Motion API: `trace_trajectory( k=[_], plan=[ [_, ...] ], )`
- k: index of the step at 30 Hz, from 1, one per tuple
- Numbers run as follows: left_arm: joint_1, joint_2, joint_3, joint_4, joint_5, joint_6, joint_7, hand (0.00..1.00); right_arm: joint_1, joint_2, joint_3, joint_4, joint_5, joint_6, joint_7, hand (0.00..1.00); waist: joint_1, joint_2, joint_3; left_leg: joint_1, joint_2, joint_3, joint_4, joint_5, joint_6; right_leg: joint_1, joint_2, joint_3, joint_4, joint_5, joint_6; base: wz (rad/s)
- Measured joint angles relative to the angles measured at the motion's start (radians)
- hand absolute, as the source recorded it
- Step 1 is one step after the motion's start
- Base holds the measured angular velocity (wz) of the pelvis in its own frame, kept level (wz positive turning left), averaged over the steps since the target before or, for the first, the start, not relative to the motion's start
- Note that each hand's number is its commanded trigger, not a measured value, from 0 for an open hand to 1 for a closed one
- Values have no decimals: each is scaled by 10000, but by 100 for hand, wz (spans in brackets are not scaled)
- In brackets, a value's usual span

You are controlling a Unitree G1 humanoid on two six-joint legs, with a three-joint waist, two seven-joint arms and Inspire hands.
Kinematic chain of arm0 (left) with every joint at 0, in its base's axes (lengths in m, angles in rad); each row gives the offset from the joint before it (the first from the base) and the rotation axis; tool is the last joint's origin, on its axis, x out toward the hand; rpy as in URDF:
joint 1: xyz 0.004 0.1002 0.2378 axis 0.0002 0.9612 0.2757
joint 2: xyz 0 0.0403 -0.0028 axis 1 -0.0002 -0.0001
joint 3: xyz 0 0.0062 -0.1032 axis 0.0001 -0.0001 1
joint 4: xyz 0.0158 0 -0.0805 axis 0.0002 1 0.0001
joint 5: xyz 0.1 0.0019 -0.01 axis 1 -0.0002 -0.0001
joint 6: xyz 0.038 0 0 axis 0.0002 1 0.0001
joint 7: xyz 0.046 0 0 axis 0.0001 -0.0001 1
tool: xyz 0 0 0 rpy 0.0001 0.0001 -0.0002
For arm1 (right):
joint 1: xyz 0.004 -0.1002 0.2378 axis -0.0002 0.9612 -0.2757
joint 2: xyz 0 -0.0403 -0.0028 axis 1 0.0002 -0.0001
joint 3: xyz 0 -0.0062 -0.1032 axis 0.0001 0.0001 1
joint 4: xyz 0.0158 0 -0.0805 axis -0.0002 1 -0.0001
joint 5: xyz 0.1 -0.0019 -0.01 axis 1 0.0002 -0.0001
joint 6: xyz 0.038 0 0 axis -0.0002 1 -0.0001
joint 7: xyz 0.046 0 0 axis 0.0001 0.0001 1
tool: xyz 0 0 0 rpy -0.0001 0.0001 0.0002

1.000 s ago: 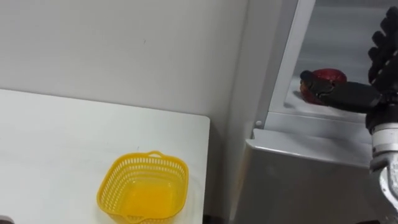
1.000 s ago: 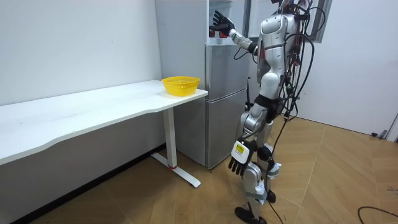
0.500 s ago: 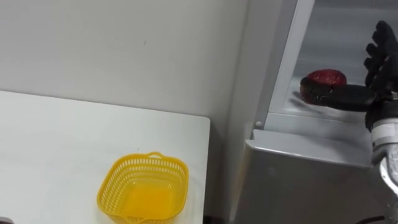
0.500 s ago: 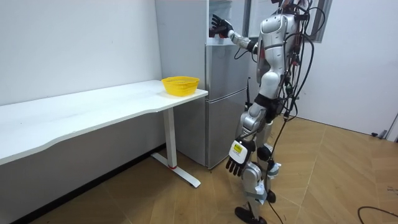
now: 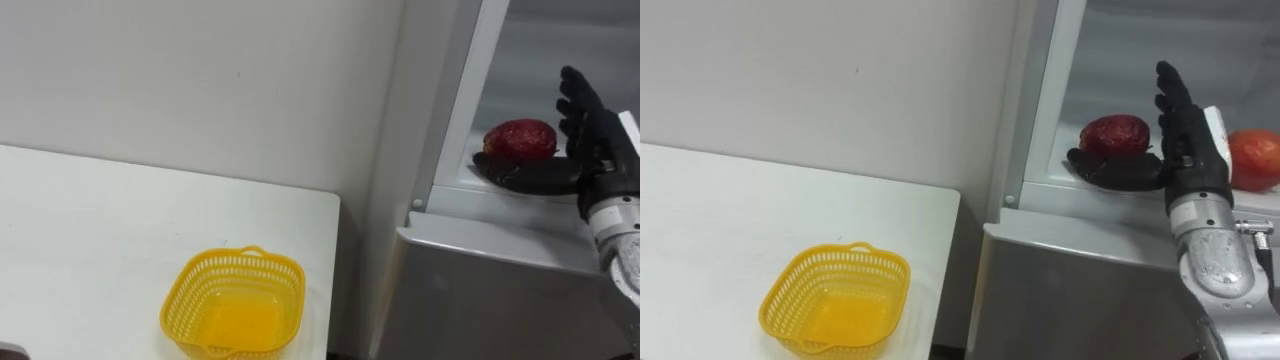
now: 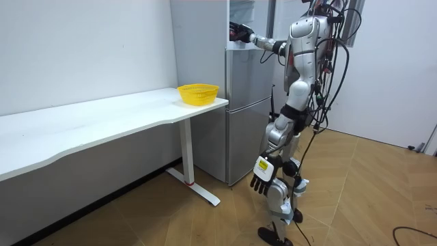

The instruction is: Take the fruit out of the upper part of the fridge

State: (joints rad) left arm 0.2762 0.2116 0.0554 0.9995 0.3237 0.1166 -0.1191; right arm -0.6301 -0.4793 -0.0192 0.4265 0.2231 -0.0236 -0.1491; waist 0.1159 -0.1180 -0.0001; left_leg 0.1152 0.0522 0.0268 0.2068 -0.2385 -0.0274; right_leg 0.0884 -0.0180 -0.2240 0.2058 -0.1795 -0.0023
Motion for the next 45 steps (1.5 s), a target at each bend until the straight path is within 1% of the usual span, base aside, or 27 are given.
trace_trajectory(
  k=[4,7,14,15,16,17,18,24,28,29,31,37,45],
  plan=[
    [3,40,0,2,-20,-1,-4,0,0,-175,1,251,-1,1,339,0,28,-78,26,1,-3,6,3,5,-1,11,-3,1,-8,8,-14,0],
    [15,49,2,5,-23,-1,-32,0,1,-257,1,336,-2,2,551,0,44,-148,87,-25,-6,11,3,4,-1,18,-3,2,-18,8,-14,0],
    [-82,88,2,4,-62,74,-208,0,0,-427,1,413,28,4,992,0,34,-174,81,-64,-11,6,-2,3,0,16,-3,2,-25,8,-14,0],
    [-92,97,2,4,-62,77,-210,0,0,-431,1,421,27,5,1024,26,34,-174,81,-63,-11,4,-1,3,0,17,-2,1,-24,8,-14,0],
    [-97,99,3,4,-61,78,-210,0,0,-434,0,428,27,5,1049,94,33,-175,80,-63,-10,5,-1,3,0,18,-1,2,-25,8,-14,0],
    [-126,102,6,3,-60,80,-210,0,-7,-470,-1,470,61,0,1099,94,35,-176,79,-63,-10,-10,0,3,0,19,-2,-2,-25,8,-15,0],
    [-143,105,8,3,-60,80,-208,0,-59,-478,0,568,77,-2,1169,100,37,-178,77,-60,-11,-11,0,3,0,22,-2,-4,-25,9,-16,0],
    [-179,116,7,4,-61,88,-188,0,-198,-558,14,849,147,19,1518,100,46,-140,70,-2,-4,-5,-1,2,-1,92,8,-9,-25,18,-30,0],
    [-208,151,5,3,-61,88,-135,0,-199,-630,122,854,196,16,1726,100,46,-93,42,5,15,-6,-1,1,-3,104,24,-19,-25,22,-35,0],
    [-207,159,5,3,-61,88,-125,0,-199,-668,188,854,195,12,1768,100,46,-70,20,10,20,-5,-1,1,-4,107,28,-19,-25,22,-36,0],
    [-212,159,3,3,-61,88,-97,0,-199,-676,203,854,231,8,1834,100,46,-38,6,24,20,-4,-3,1,-4,119,29,-21,-26,22,-36,0],
    [-219,173,-11,3,-59,88,-29,0,-199,-680,291,851,464,11,1788,100,101,9,30,157,23,5,-30,1,-4,199,29,-39,-27,22,-36,0],
    [-167,185,-32,0,-71,191,5,0,-199,-664,294,734,531,102,1708,100,83,14,34,168,25,13,-52,1,-4,245,31,-54,-37,21,-35,0]
  ],
)
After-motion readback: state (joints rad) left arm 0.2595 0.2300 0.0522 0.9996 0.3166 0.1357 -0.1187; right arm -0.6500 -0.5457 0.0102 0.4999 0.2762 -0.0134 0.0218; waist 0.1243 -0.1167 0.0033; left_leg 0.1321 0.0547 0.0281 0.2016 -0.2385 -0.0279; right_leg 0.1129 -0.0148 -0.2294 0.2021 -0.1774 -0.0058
